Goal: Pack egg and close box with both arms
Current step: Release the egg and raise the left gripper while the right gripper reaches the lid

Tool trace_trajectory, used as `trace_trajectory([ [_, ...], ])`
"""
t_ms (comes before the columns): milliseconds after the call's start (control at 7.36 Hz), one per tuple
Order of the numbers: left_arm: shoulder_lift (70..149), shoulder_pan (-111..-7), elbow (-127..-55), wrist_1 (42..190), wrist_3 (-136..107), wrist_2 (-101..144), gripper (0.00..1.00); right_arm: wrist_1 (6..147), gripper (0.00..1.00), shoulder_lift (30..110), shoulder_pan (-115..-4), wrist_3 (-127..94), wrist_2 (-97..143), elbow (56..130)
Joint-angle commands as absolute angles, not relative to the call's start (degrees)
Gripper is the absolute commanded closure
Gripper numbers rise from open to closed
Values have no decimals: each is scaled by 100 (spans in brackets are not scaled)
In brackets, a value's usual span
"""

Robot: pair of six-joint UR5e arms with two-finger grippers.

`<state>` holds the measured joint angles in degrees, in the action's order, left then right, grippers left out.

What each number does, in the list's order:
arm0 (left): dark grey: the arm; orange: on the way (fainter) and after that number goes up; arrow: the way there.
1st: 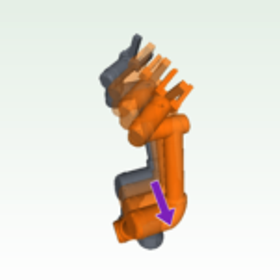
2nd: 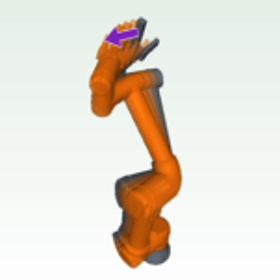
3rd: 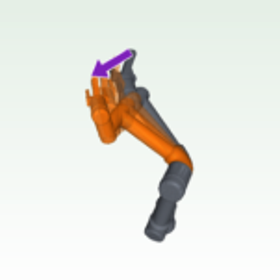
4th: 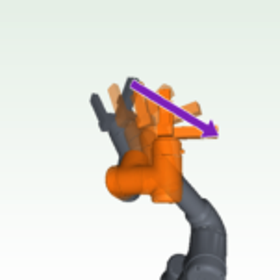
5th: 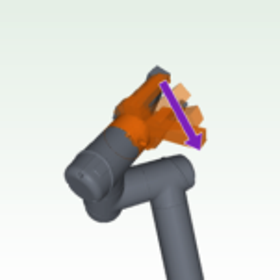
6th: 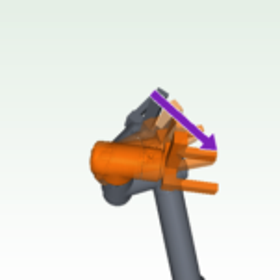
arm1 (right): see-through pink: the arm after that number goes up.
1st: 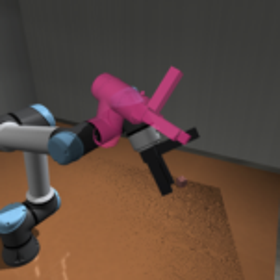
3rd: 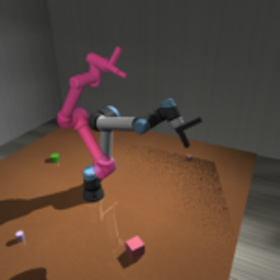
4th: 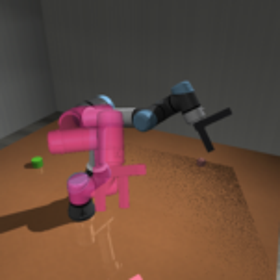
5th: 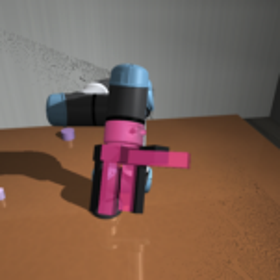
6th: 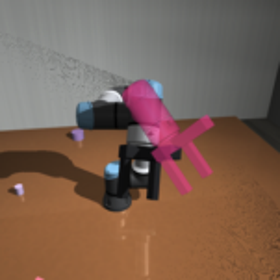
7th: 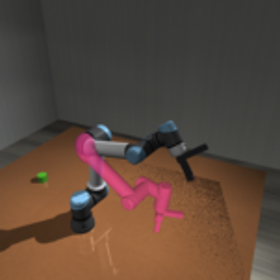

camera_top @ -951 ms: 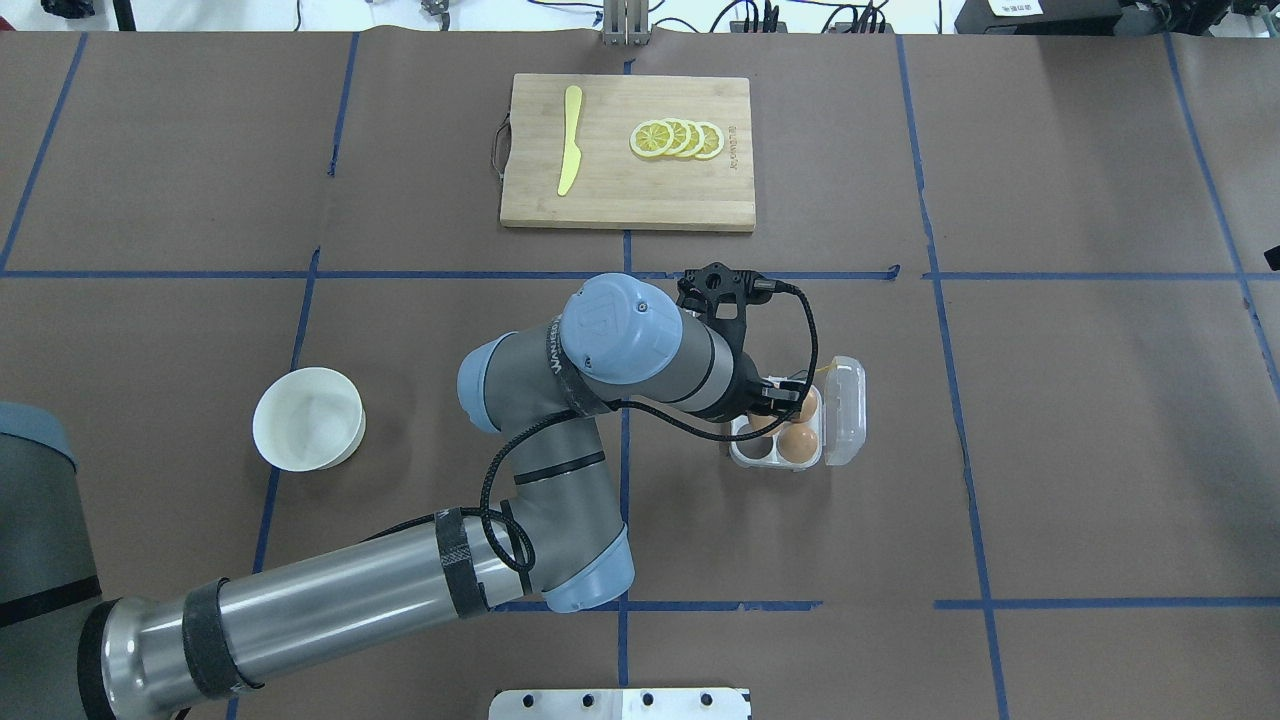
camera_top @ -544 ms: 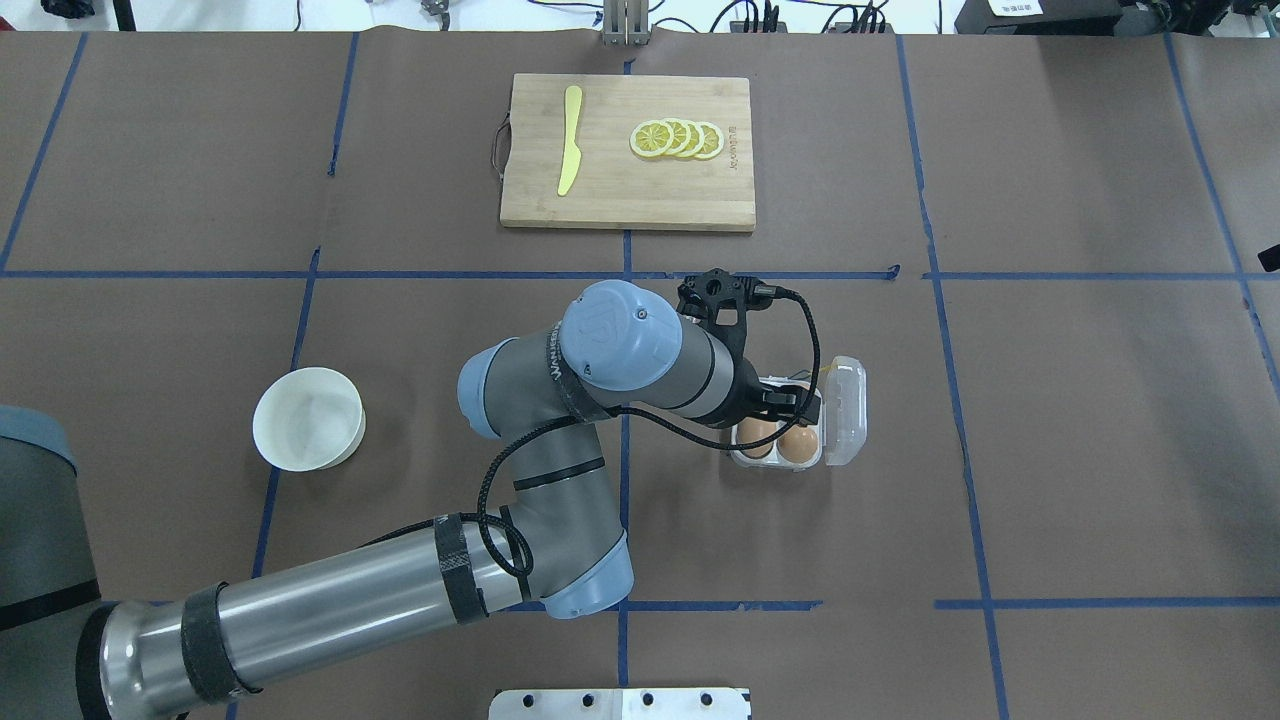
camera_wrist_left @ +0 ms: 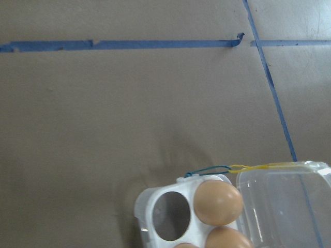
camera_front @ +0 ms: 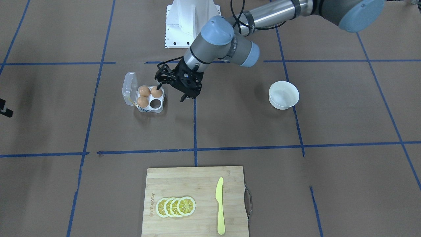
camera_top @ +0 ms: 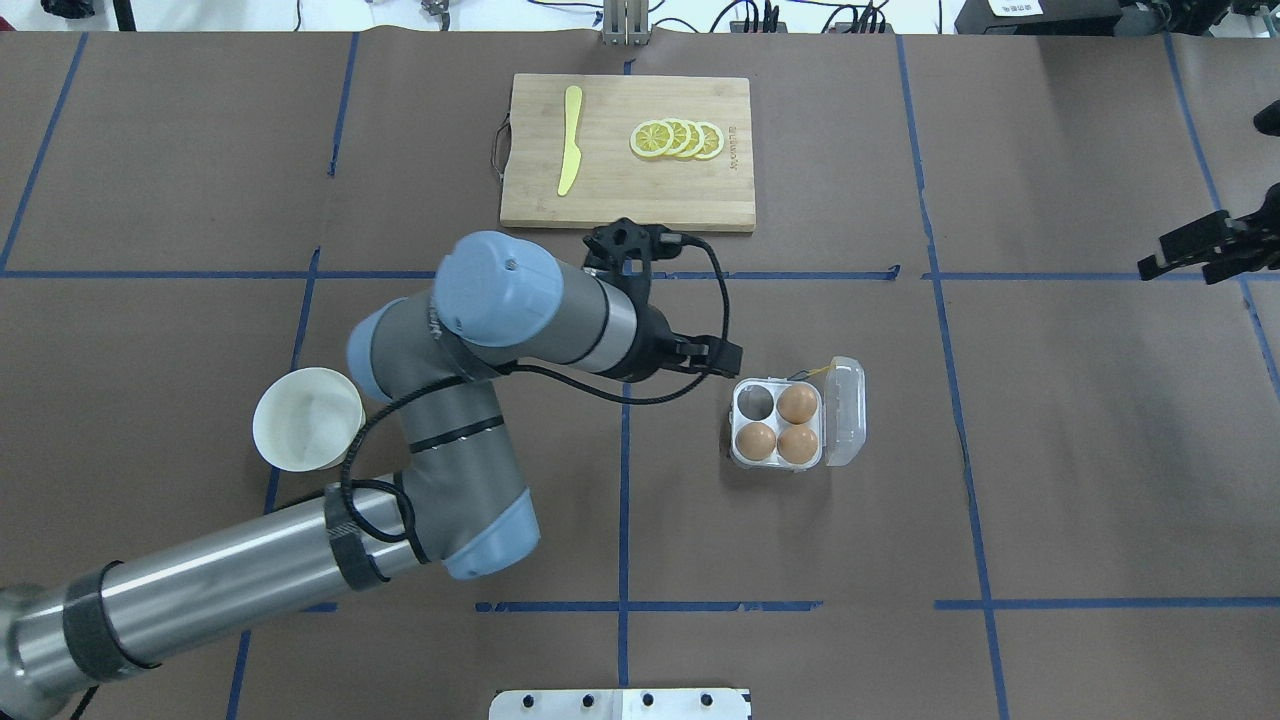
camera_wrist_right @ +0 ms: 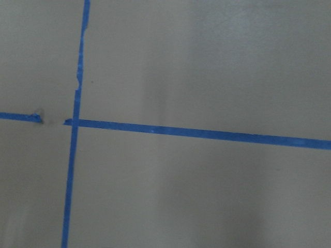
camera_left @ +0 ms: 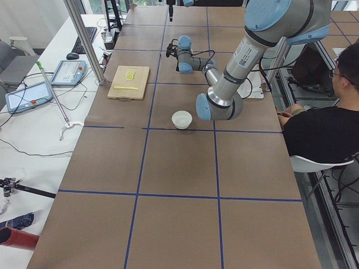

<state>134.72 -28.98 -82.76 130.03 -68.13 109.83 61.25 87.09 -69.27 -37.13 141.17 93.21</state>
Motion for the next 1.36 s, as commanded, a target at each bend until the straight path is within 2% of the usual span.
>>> trace_trajectory([
  [0, 12730, -3469, -8865, 12999, -6367, 11285, 0, 4594, 0, 8605, -5536, -6526, 13119, 9517],
  [136, 12605, -3776, -8938, 12999, -6207, 11442, 0, 4536, 0, 8604, -4858, -7348, 12522, 9927],
  [272, 12551, -4119, -8938, 12999, -6196, 11817, 0, 4535, 6, 8604, -4208, -8061, 12002, 10245],
  [544, 12489, -4437, -8938, 13017, -6179, 11944, 0, 4649, 4, 8177, -2907, -8795, 10738, 10450],
  [816, 12402, -4683, -8956, 13008, -5952, 11962, 0, 6789, 5, 6487, -2698, -8991, 10459, 10476],
  [951, 12384, -4763, -8965, 13008, -5950, 11962, 0, 7238, 5, 6356, -2742, -8983, 10555, 10833],
  [1223, 12358, -4825, -8991, 12999, -5941, 11962, 0, 7251, 5, 6346, -3215, -8948, 10950, 10925],
])
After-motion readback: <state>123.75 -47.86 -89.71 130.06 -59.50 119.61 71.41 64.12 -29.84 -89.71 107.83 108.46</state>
